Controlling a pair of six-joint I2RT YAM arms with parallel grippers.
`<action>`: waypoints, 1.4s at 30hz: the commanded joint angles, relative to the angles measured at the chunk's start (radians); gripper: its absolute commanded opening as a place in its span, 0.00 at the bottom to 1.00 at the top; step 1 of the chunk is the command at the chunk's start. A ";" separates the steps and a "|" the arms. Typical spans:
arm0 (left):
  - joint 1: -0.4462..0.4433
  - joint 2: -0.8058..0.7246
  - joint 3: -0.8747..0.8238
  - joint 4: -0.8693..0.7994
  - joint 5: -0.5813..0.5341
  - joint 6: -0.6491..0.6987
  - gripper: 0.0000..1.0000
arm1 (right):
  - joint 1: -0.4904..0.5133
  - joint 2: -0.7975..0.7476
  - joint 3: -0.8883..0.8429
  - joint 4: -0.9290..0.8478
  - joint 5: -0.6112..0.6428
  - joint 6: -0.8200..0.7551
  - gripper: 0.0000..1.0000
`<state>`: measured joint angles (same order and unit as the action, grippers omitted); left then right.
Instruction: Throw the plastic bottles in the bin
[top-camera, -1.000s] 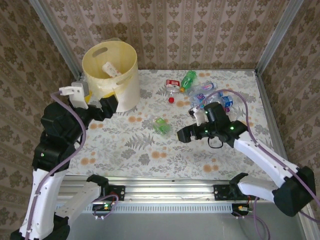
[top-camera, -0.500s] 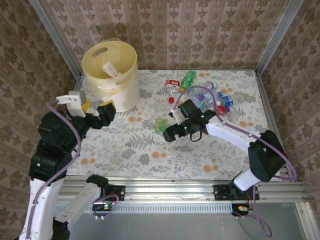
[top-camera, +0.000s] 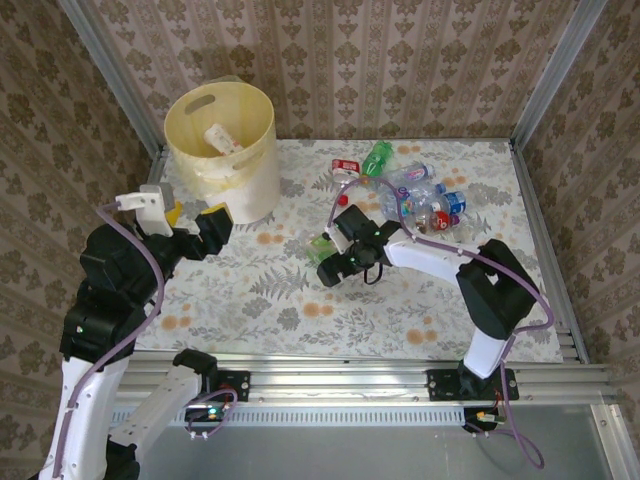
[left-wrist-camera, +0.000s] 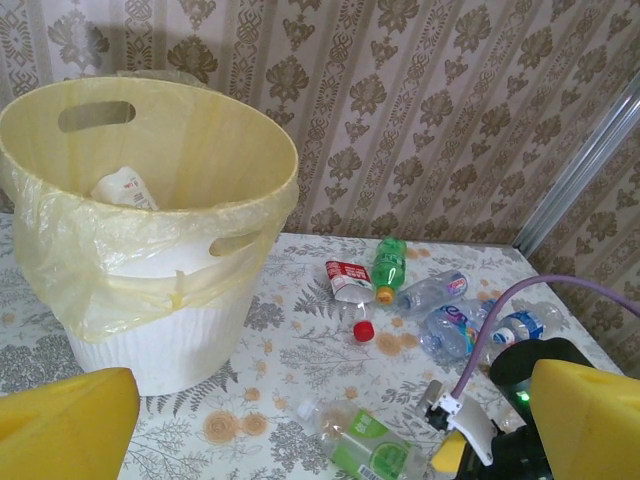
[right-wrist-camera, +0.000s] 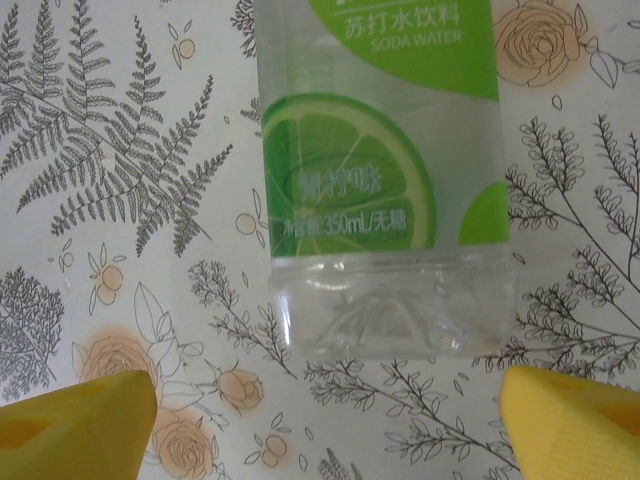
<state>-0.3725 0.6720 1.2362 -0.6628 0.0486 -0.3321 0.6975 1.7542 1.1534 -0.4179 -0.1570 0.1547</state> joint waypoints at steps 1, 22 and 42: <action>-0.003 -0.014 -0.018 0.008 -0.007 -0.022 1.00 | 0.008 0.037 0.034 0.033 0.045 -0.023 0.88; -0.003 -0.024 -0.063 0.030 -0.007 -0.028 1.00 | 0.009 0.143 0.103 0.061 0.081 -0.060 0.79; -0.112 0.134 -0.171 0.291 0.076 -0.174 0.99 | 0.017 -0.220 -0.072 0.132 0.116 -0.048 0.51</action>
<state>-0.4305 0.7895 1.0660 -0.4538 0.1204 -0.4736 0.7063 1.6207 1.1137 -0.3286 -0.0807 0.1104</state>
